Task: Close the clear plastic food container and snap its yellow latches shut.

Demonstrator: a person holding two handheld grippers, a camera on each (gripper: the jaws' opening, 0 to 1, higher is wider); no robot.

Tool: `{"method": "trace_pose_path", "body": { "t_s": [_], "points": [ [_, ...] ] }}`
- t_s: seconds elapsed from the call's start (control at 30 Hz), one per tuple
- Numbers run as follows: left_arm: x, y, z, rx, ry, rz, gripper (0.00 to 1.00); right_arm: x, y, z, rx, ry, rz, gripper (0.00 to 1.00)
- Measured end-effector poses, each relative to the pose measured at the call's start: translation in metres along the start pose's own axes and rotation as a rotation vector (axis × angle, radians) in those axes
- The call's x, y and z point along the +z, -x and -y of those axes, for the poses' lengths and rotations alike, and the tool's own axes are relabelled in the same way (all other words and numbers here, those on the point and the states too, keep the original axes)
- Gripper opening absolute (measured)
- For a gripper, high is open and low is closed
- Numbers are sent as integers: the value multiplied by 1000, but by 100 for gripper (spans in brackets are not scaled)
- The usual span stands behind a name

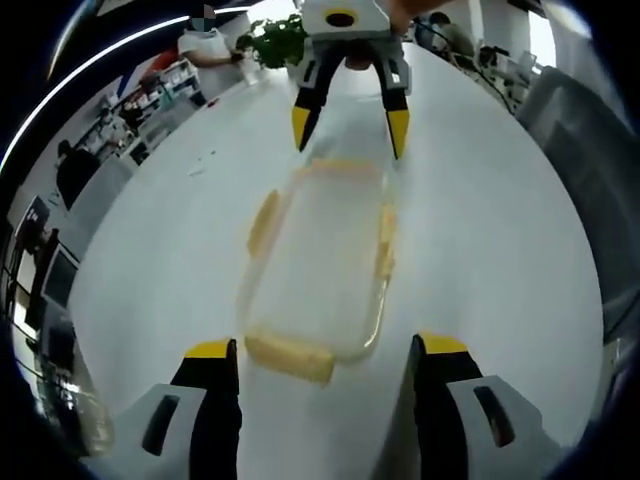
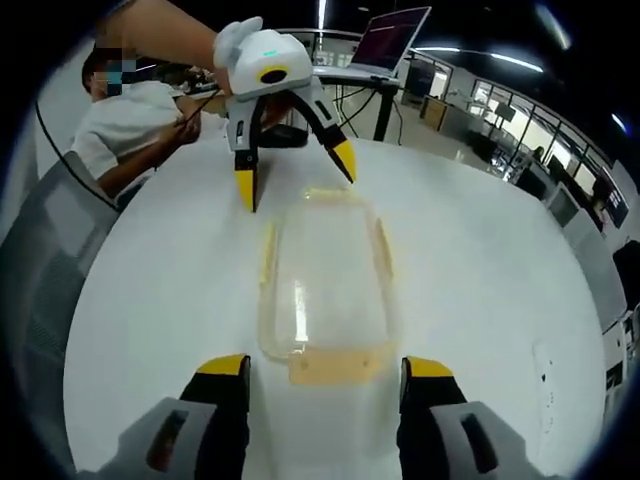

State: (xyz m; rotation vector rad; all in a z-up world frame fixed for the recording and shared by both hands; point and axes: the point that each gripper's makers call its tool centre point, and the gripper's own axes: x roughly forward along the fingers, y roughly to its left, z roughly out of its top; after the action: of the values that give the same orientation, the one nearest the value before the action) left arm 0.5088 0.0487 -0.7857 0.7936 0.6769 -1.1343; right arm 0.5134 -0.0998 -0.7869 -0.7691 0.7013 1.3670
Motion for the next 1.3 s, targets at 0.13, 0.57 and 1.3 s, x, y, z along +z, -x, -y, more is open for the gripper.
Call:
{"method": "trace_pose_path", "body": {
  "t_s": [0.13, 0.57, 1.3],
  "points": [
    [0, -1, -3, -9, -23, -19, 66, -3, -4, -1, 17, 4, -30, 60],
    [-2, -2, -19, -39, -85, -61, 62, -14, -10, -3, 47, 5, -90, 61],
    [-10, -6, -17, -169, -90, -90, 51, -9, -16, 0, 82, 2, -93, 53]
  ]
}}
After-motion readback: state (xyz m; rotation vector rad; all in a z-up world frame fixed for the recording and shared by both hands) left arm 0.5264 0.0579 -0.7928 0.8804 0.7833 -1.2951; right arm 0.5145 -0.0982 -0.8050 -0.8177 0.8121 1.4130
